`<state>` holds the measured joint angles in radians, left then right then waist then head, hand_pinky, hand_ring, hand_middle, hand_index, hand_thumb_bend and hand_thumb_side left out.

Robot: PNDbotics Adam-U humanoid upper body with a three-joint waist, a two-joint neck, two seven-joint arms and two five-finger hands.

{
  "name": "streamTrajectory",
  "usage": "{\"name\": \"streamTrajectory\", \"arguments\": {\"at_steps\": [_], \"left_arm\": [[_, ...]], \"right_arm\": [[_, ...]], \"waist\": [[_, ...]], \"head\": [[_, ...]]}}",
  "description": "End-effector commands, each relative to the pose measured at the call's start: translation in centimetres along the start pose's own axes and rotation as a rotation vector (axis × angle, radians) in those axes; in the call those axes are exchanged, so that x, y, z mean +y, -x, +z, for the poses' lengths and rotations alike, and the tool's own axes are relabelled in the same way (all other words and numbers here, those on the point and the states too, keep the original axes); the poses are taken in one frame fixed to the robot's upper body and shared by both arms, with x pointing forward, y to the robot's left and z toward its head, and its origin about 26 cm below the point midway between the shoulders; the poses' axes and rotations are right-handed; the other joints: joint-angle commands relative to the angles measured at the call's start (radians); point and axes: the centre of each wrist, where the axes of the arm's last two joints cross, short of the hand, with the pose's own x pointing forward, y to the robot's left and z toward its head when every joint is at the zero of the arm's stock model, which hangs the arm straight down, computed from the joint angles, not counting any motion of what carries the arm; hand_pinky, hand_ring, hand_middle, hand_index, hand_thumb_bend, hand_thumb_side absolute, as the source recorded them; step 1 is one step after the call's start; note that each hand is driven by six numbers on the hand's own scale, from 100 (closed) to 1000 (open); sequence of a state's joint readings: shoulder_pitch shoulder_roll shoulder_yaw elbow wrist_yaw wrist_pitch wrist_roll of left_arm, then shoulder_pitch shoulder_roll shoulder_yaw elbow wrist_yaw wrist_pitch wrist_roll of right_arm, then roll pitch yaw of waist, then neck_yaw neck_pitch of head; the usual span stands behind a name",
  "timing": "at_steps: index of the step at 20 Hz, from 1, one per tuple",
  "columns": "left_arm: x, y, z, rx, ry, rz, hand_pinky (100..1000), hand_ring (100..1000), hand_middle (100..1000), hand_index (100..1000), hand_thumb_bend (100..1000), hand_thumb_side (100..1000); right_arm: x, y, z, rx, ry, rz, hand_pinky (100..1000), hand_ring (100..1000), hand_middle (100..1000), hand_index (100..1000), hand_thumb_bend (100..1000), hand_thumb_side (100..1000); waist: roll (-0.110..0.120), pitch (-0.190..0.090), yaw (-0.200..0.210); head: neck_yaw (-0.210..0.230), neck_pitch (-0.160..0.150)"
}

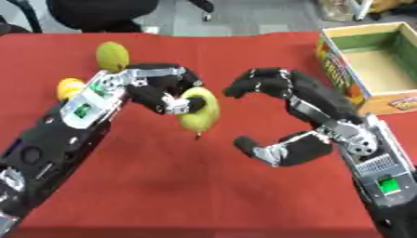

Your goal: Pick up the objects with one hand, pass them to the other hand, and then place them into the box on the other side of the table.

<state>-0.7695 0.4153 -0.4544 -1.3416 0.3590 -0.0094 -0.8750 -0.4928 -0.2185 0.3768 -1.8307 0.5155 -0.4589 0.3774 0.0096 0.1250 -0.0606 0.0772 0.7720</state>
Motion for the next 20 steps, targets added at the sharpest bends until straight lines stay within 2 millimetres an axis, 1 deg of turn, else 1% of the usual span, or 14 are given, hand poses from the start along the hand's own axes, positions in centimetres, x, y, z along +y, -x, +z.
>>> {"name": "streamTrajectory", "arguments": {"at_steps": [1,10,20], "left_arm": [[0.4,-1.4,-0.9,-0.025,0.019,-0.018,509,300,288,455,100,329],[-0.2,-1.5,-2.4,-0.045,0.066,0.021,510,302,290,457,100,331],[-0.6,-1.1,-2.9,-0.039,0.096,0.052,512,304,292,457,100,329]], "right_arm": [[-0.6,-0.1,-0.2,-0.012,-0.012,0.030,735,683,707,822,317,537],[-0.6,-0.2,-0.3,0.013,-0.007,0.058,732,685,708,828,334,533],[-0.6,-0.2,-0.4,0.036,-0.005,0.100,731,685,708,829,341,525]], "waist": [[-0.012,0.002,-0.002],[-0.010,0.003,-0.005],[-0.009,0.004,-0.003]], "head": [[0.004,-0.002],[0.005,-0.002],[0.004,-0.002]]}}
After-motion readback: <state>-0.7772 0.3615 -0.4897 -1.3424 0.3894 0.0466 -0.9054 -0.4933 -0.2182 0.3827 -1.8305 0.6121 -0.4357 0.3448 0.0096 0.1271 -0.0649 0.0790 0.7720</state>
